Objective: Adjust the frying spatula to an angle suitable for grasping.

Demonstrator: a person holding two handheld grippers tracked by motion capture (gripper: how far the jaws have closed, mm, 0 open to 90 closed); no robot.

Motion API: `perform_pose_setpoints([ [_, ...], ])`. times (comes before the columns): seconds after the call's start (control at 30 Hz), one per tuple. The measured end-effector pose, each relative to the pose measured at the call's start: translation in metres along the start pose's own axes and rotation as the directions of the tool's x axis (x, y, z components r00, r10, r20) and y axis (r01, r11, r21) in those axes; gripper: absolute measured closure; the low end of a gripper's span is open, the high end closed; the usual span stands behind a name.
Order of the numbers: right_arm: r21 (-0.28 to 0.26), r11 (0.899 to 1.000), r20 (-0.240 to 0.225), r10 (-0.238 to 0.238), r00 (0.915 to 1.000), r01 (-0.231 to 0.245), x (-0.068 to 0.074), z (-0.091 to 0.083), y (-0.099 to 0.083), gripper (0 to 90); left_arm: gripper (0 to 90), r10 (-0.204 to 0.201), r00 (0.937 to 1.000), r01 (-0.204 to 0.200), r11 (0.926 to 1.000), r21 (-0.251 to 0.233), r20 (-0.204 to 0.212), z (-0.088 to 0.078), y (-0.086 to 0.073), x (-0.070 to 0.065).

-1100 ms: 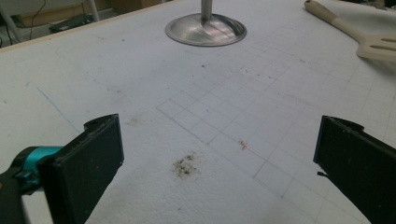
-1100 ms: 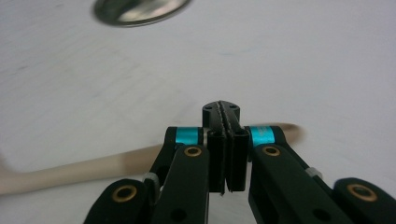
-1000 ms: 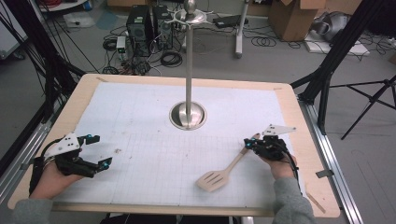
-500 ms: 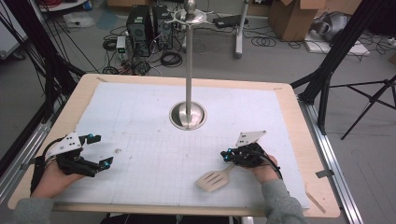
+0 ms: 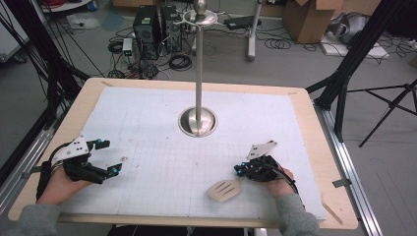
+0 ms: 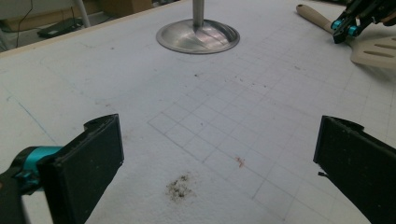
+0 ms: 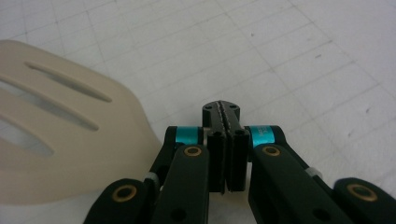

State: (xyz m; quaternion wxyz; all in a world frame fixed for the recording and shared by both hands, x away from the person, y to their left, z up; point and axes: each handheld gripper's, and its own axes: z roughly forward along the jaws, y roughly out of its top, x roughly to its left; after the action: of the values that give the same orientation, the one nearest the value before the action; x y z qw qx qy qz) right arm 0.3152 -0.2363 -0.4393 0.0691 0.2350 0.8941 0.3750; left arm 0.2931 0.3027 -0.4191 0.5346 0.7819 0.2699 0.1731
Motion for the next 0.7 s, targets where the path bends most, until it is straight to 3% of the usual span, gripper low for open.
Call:
perform_pose_setpoints([
  [0.33, -0.025, 0.999, -0.003, 0.036, 0.9993, -0.036, 0.007, -0.019, -0.017, 89.9, 2.0, 0.020, 0.9987, -0.020, 0.9998, -0.003, 0.046, 0.018, 0.008, -0.001],
  [0.7, -0.018, 1.000, -0.010, 0.025, 0.9996, -0.025, 0.010, -0.032, -0.029, 90.0, 2.0, 0.012, 0.9989, -0.011, 0.9995, -0.029, 0.045, 0.018, 0.009, 0.002],
])
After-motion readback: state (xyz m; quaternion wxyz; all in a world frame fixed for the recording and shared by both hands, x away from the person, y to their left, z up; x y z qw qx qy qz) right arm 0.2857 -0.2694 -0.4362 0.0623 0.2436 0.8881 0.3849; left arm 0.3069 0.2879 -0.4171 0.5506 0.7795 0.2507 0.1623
